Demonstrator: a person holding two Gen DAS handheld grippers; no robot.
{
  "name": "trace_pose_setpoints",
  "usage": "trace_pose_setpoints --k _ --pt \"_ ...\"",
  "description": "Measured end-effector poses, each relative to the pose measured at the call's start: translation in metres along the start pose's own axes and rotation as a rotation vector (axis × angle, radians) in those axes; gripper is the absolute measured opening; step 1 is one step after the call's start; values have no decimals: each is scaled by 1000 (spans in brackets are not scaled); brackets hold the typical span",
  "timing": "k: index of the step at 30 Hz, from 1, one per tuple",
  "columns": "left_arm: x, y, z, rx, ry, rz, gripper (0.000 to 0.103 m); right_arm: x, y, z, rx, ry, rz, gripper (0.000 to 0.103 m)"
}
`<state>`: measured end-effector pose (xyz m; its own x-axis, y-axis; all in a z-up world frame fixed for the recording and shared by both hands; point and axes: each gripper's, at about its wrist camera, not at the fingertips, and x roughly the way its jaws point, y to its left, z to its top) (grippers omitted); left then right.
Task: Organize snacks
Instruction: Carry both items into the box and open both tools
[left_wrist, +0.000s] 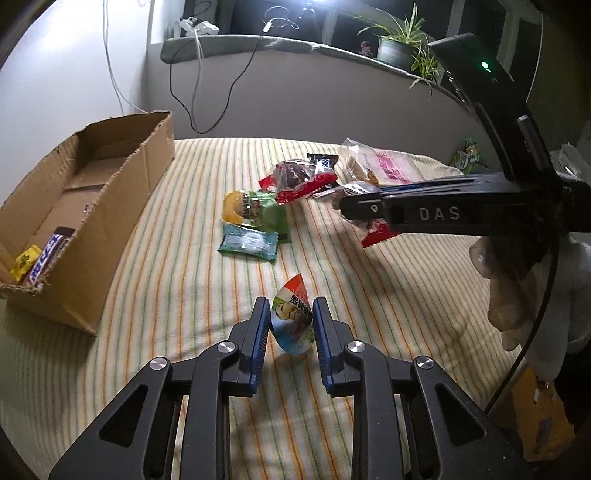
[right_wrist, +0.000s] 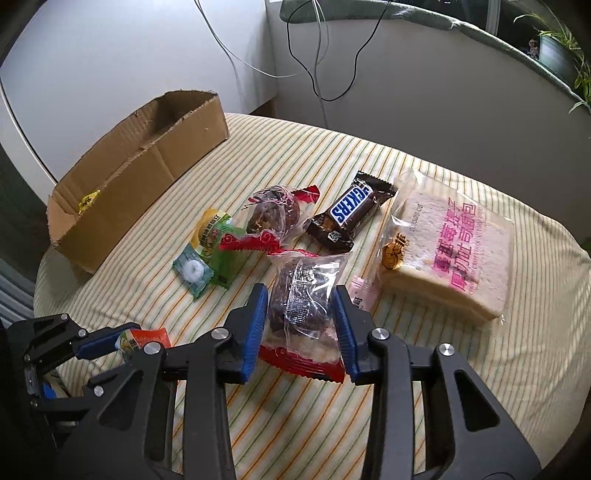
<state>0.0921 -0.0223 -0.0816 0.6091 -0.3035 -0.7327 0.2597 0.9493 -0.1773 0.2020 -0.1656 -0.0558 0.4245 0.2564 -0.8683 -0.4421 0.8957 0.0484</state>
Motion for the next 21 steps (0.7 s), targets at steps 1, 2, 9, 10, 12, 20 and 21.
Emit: trace_pose_setpoints --k 1,2,9,10,12,20,21 --pt "-2 1 0 -4 -3 -2 22 -2 0 0 1 -3 -3 37" --pt "-4 3 0 -9 -9 -3 22 -4 1 -1 2 -8 -3 37" --pt "-23 16 7 -32 -51 1 22 -26 8 1 -17 -48 -5 37" --pt "-25 18 8 -36 -58 2 22 -29 9 2 -19 -53 -5 37" --pt "-31 23 11 -43 -75 8 22 -35 12 5 -26 -67 -2 37" --pt "-50 61 23 -88 -128 76 22 -44 37 30 -66 -114 22 37" --pt "-51 67 24 -96 -131 84 22 -44 39 33 -71 -117 26 37"
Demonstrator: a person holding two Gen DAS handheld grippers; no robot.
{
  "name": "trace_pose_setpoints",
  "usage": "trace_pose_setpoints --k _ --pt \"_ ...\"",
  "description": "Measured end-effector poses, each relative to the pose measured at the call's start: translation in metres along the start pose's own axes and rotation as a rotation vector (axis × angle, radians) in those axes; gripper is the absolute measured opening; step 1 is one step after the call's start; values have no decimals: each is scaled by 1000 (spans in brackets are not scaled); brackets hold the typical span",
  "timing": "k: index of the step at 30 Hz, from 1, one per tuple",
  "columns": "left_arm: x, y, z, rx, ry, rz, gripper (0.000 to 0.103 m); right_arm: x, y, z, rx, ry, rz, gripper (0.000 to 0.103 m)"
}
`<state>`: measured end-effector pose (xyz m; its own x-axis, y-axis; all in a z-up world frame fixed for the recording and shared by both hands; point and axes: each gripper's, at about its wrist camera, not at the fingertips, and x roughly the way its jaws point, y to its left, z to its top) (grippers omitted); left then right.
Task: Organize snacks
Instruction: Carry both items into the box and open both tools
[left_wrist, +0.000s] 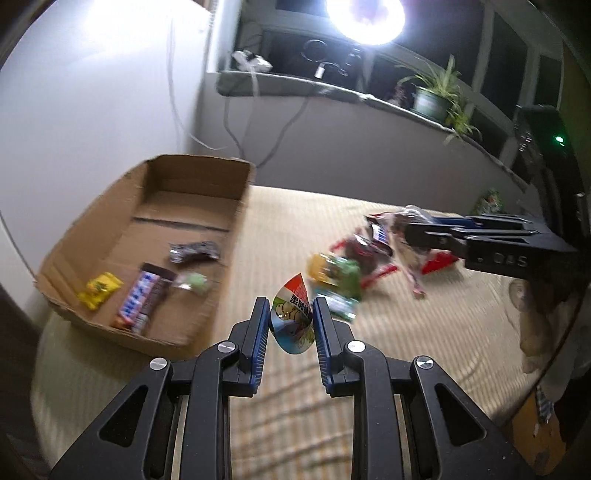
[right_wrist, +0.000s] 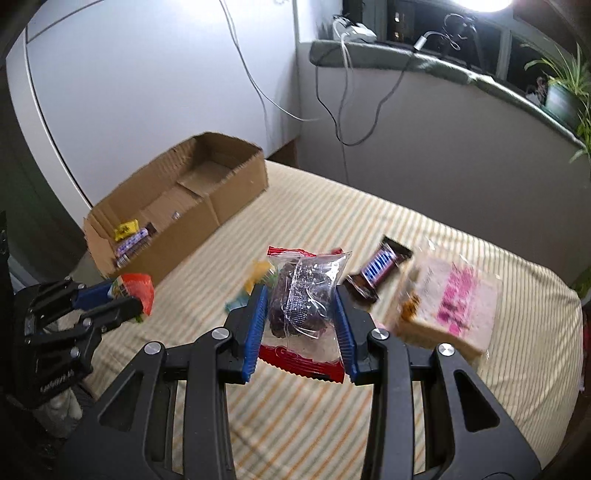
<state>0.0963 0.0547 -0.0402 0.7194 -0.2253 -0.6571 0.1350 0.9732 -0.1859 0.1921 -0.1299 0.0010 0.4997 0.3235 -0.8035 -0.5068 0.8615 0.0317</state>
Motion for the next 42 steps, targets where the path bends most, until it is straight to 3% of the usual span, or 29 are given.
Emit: trace_pose_setpoints --k 12,23,42 --pt "-10 54 25 -42 -54 96 22 21 44 41 -63 -28 66 37" --pt "5 100 40 -89 -48 176 22 59 78 75 -95 -13 129 37" --pt "27 121 51 -101 -12 195 22 127 116 105 -149 56 161 37"
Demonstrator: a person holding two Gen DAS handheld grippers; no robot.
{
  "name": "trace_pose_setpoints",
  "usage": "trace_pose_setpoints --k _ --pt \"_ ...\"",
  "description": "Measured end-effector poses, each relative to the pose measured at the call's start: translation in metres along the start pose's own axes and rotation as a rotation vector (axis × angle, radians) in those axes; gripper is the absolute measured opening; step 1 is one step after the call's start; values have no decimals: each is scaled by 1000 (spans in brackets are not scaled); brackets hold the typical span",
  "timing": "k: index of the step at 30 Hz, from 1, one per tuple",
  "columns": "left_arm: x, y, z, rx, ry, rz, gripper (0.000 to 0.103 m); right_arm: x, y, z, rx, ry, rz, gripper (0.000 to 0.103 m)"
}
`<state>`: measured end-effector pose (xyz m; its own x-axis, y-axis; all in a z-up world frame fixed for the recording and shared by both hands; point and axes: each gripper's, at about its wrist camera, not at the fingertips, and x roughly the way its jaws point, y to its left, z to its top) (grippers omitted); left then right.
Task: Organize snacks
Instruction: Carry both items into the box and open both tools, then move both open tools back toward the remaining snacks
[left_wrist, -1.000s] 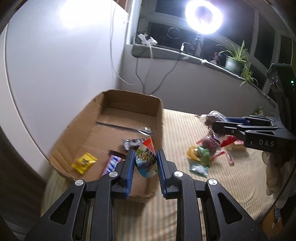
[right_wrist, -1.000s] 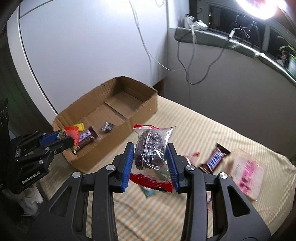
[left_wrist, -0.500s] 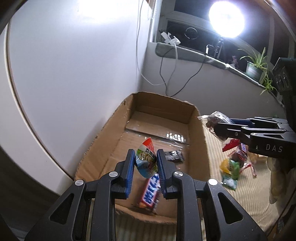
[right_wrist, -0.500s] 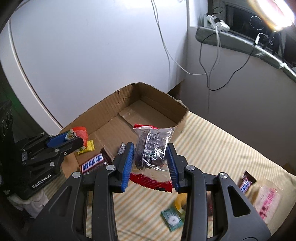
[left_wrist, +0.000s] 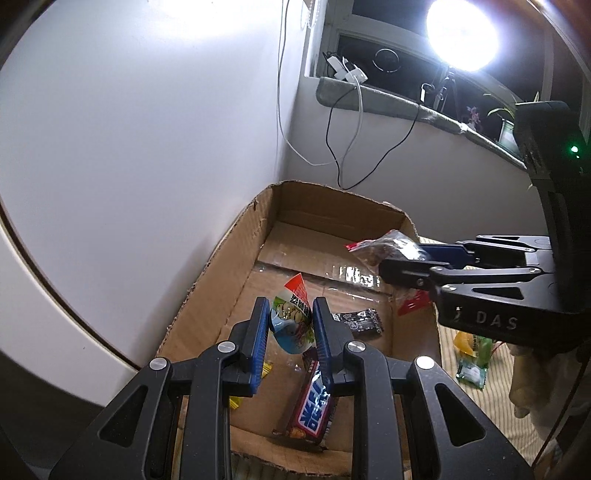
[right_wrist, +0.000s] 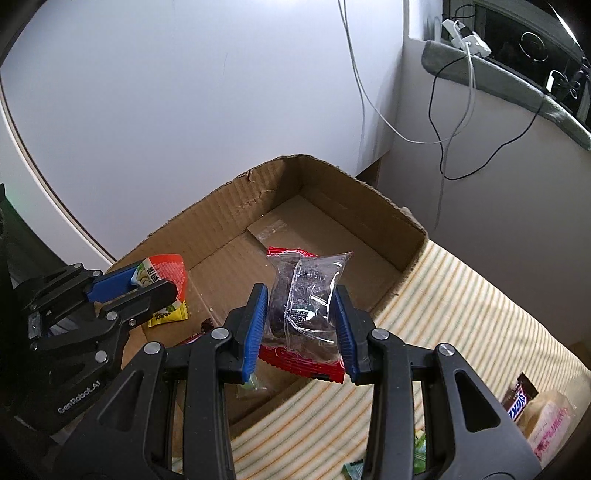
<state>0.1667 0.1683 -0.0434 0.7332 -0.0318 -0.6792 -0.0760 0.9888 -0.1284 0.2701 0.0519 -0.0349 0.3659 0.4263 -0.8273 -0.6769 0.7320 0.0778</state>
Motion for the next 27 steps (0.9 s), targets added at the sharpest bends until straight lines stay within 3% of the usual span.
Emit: trace_pose_setpoints --k 7,11,18,27 --pt "1 0 1 -2 8 9 26 4 3 3 -20 -3 -5 40" --pt "0 1 2 -9 2 20 48 1 6 4 -29 -23 -16 64" --pt "-7 1 0 -6 -11 24 48 -14 3 4 -25 -55 -26 75" --pt "-25 -13 -2 14 -40 2 48 -52 -13 -9 3 -107 -33 75"
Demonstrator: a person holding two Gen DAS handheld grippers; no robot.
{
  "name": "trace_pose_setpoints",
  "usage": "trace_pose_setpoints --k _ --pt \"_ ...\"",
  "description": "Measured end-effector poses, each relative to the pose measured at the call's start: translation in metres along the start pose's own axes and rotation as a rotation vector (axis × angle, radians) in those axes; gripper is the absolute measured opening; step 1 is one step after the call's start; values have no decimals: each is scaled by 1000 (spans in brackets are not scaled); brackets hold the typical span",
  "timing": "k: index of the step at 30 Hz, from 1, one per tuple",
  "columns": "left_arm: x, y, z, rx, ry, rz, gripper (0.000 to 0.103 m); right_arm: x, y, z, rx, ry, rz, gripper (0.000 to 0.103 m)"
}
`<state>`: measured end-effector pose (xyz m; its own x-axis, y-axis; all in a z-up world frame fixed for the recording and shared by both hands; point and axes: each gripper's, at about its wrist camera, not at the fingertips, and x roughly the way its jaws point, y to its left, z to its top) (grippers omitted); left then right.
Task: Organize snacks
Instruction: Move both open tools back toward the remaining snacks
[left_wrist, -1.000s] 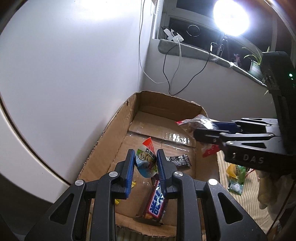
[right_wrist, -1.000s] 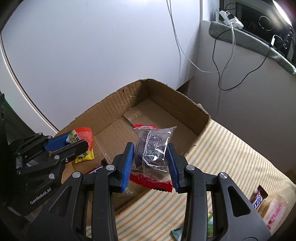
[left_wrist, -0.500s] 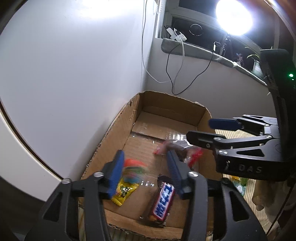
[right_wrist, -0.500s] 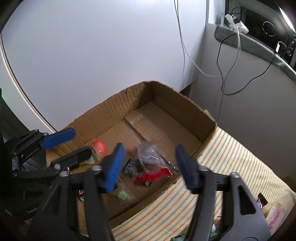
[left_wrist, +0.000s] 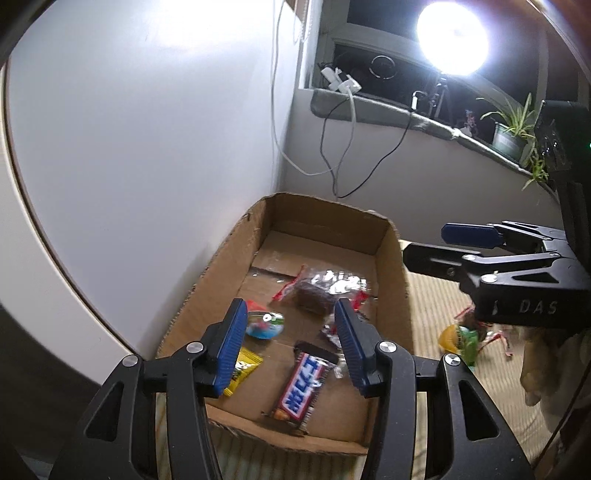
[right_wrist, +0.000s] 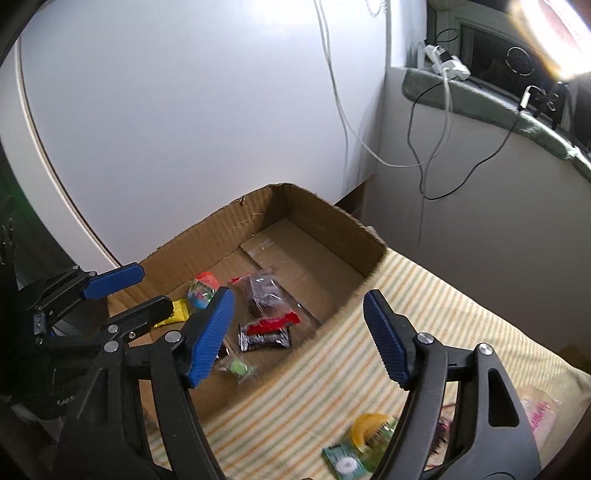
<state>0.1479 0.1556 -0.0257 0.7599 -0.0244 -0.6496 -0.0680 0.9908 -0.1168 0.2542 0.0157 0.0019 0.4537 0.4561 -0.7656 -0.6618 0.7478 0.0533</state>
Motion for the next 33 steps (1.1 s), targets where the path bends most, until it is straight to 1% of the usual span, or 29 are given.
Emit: trace_pose_setpoints --k 6,13,18,25,33 --pt "-14 -23 -1 25 -26 -41 48 -35 -24 -16 32 -35 -19 75" --pt "-23 -54 -6 60 -37 -103 48 -70 -59 -46 65 -42 -62 75" --pt "-22 -83 -15 96 -13 -158 48 -90 -86 -73 92 -21 -99 75" --pt "-15 -115 -31 133 37 -212 48 -104 -118 -110 133 16 -121 75" --pt "6 -137 -51 156 114 -239 48 -96 -136 -148 196 94 -112 74"
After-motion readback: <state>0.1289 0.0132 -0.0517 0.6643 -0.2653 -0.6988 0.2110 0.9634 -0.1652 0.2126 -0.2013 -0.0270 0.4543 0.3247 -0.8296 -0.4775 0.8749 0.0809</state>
